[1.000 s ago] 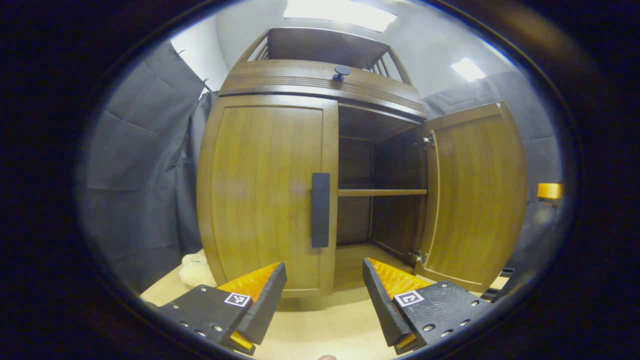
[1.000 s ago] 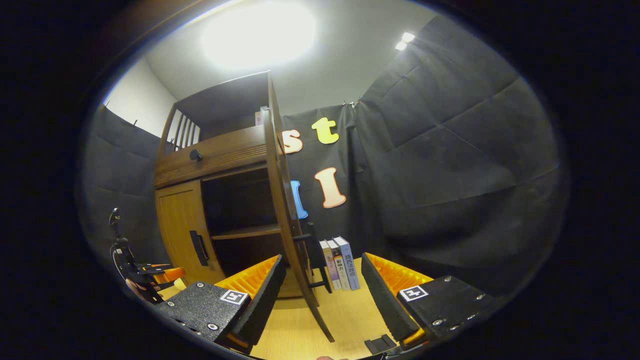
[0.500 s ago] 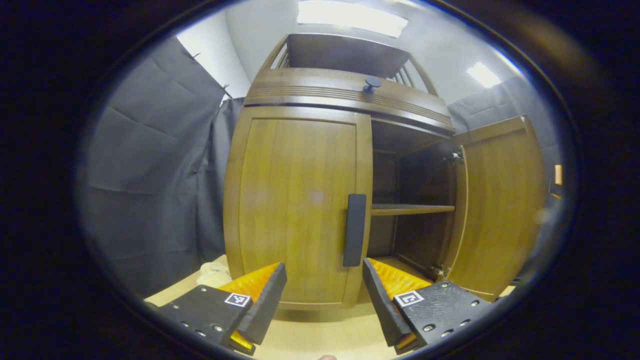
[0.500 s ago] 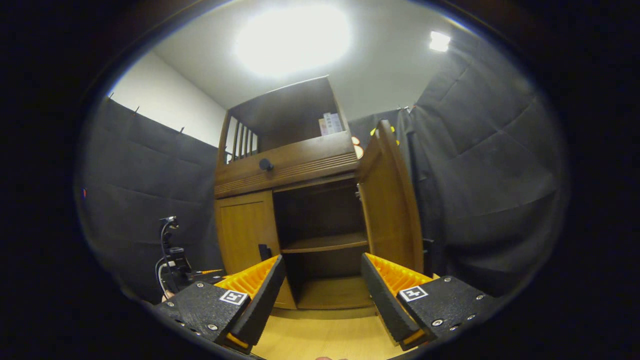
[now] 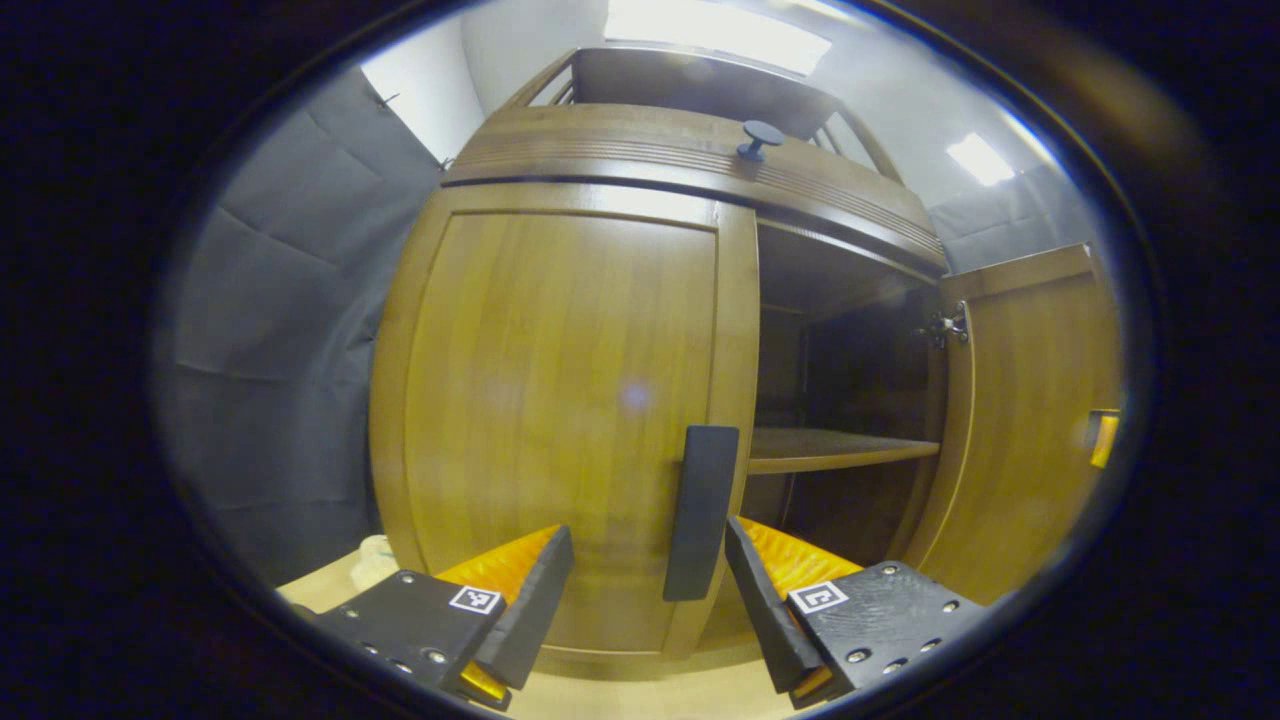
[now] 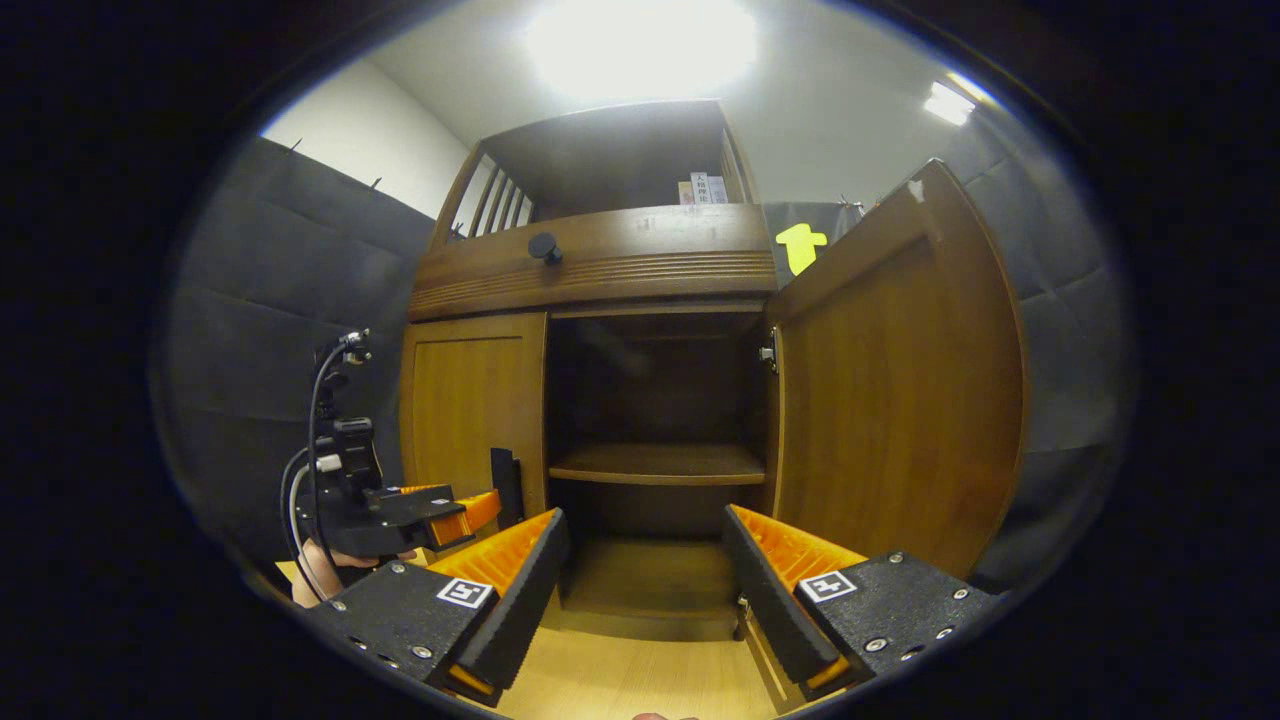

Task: Open the right door of the double-door shoe cabinet with the right hand, and open the left door with the left hand.

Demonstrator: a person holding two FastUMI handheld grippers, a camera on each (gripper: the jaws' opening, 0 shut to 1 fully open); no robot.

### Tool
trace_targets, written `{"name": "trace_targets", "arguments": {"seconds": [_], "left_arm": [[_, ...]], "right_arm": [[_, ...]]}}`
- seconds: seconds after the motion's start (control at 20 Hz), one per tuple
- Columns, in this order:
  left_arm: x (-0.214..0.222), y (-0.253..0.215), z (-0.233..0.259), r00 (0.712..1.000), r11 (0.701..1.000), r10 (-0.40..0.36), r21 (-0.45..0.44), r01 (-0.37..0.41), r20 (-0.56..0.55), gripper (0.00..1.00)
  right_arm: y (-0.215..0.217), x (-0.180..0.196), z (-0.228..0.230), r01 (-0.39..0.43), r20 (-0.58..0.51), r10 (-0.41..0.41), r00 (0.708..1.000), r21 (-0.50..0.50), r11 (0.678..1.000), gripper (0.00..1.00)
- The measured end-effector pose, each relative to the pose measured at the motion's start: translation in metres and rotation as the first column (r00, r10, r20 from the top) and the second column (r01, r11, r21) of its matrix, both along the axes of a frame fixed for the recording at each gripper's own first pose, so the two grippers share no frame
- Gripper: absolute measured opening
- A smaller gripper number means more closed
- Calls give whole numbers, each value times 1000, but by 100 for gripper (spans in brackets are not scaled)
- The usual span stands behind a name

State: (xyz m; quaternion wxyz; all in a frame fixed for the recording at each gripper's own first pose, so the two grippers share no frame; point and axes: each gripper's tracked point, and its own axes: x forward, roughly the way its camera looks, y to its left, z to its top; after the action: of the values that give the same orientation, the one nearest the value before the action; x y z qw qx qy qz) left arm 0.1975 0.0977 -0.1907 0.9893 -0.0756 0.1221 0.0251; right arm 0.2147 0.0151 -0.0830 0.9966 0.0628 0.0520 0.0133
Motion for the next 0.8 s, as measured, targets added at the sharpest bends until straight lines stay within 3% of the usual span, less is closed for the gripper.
{"name": "trace_targets", "arguments": {"seconds": [0.15,0.2,0.45,0.5,0.55,0.6,0.7,0.8], "left_arm": [[4,-7,5,1000,999,-28,-17,28,14,92],[9,-8,3,999,1000,-27,-11,27,19,84],[12,-11,1,998,999,-51,-17,52,22,92],[13,-13,0,998,998,-57,-24,58,21,87],[13,-15,-1,998,998,-61,-29,62,19,72],[14,-15,0,998,997,-62,-36,63,28,78],[21,-12,0,999,997,-32,-68,35,38,54],[18,-16,0,998,996,-52,-71,53,24,30]], "right_arm": [[0,1,-3,2,-14,-2,1000,-9,1000,95],[0,1,-3,5,-18,-6,1000,-17,1000,95],[0,4,-9,-12,-30,11,999,-26,1000,95],[1,4,-9,-19,-26,18,999,-25,1000,95],[1,5,-8,-27,-22,27,999,-24,999,95],[2,5,-9,-37,-18,37,999,-22,999,95],[4,6,-10,-55,-13,55,998,-10,998,95],[7,6,-12,-66,-16,66,998,3,998,95]]}}
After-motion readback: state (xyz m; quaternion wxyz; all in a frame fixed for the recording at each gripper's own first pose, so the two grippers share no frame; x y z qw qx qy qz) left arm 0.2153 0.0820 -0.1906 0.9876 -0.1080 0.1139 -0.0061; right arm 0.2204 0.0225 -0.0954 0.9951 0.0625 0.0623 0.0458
